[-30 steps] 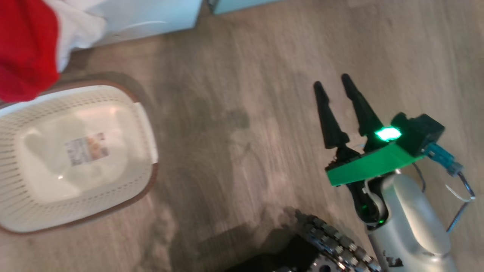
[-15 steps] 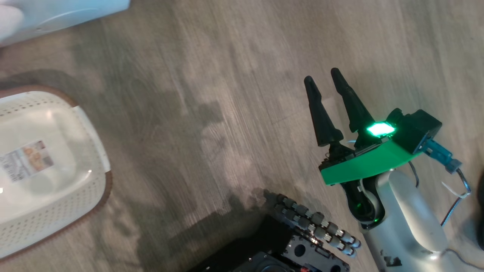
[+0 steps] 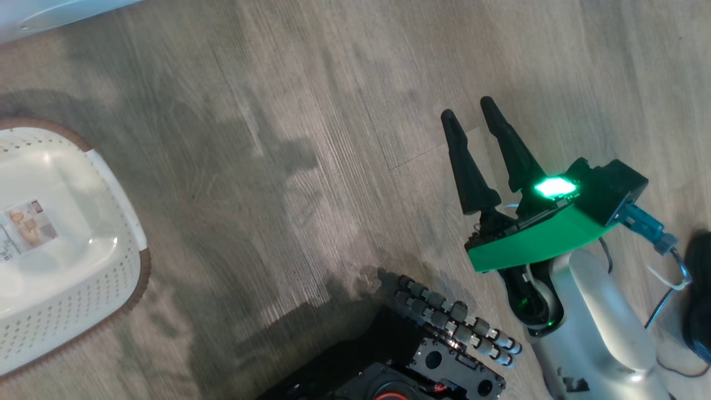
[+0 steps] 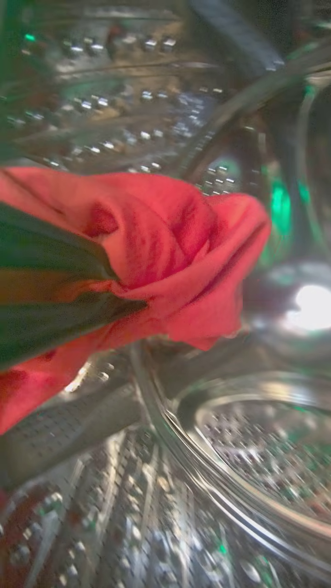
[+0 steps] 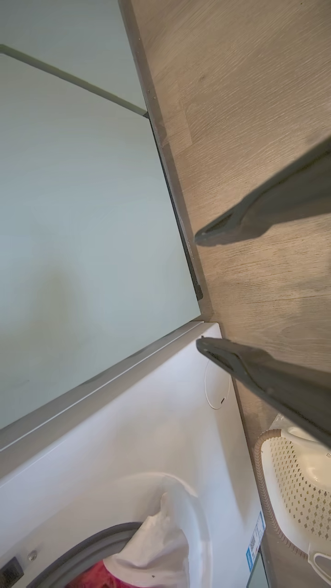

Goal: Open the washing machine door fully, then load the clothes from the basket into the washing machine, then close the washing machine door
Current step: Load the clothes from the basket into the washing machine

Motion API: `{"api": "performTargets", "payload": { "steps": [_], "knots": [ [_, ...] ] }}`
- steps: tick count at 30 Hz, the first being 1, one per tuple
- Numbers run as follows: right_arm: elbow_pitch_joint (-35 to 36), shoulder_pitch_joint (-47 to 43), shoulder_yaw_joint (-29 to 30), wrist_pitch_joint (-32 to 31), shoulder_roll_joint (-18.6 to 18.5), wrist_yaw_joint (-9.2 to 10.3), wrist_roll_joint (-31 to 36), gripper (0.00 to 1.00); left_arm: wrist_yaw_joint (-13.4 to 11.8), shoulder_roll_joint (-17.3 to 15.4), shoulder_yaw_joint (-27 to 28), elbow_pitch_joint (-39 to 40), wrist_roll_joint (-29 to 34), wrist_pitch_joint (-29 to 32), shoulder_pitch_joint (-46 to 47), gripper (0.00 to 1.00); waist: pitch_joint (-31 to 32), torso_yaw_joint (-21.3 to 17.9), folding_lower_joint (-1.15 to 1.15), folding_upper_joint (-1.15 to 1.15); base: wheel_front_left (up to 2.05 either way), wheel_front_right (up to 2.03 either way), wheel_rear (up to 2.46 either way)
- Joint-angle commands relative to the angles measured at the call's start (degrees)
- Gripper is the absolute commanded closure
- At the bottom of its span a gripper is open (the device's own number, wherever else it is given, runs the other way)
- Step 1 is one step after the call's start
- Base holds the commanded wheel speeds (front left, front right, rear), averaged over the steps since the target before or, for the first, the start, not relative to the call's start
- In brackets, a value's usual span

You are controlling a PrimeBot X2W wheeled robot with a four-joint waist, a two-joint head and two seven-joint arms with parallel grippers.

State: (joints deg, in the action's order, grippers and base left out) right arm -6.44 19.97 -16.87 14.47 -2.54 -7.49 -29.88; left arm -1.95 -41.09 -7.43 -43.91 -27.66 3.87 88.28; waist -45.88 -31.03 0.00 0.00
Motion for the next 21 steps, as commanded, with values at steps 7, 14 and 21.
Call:
{"api": "performTargets", "payload": {
  "steps": [7,14,21],
  "knots": [
    [1.75,0.25,-0.52,0.52,-0.33,0.00,0.49,0.00,1.71,-0.68,-0.42,-2.43,-0.87,0.95,-1.85,1.00,0.26,1.82,0.00,0.00,0.00,0.00,0.00],
    [1.48,0.38,0.44,0.52,-0.33,0.00,1.61,0.00,3.35,0.11,-2.19,-2.75,-0.45,-1.66,-6.65,0.00,2.23,3.79,0.00,0.00,0.00,0.00,0.00],
    [0.91,-0.12,1.42,0.52,-0.33,0.00,3.30,0.00,2.98,2.63,-2.98,0.47,-0.63,-7.45,-14.21,0.00,5.77,6.71,0.00,0.00,0.00,0.00,0.00]
  ]
}}
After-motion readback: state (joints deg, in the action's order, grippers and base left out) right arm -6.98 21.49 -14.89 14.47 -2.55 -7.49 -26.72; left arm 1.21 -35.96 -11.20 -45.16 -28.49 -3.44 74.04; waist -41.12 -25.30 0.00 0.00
